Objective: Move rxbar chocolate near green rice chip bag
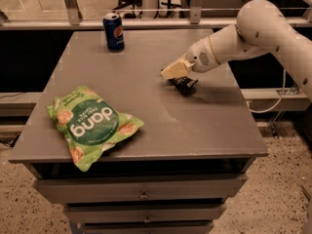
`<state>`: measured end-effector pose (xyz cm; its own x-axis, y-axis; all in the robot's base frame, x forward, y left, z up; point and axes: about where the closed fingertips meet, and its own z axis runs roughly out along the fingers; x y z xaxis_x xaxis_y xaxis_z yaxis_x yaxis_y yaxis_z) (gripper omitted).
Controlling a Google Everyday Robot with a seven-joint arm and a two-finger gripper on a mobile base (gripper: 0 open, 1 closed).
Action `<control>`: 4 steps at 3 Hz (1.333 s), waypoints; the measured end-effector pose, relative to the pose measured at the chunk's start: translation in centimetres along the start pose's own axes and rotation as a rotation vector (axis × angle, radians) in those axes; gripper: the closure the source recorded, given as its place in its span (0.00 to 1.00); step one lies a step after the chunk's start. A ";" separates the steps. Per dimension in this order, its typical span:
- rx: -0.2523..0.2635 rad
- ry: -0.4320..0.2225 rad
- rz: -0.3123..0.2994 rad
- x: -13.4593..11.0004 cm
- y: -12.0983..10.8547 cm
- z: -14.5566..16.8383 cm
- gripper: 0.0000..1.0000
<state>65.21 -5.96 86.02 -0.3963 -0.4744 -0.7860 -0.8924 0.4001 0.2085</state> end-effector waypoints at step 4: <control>0.159 -0.025 0.029 1.2 -2.4 -3.4 0.00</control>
Offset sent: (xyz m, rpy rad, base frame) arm 0.0015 -0.0307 0.0356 -0.0353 -0.1041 -0.1170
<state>66.15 -10.11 86.54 -0.4146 -0.4419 -0.7955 -0.8345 0.5333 0.1387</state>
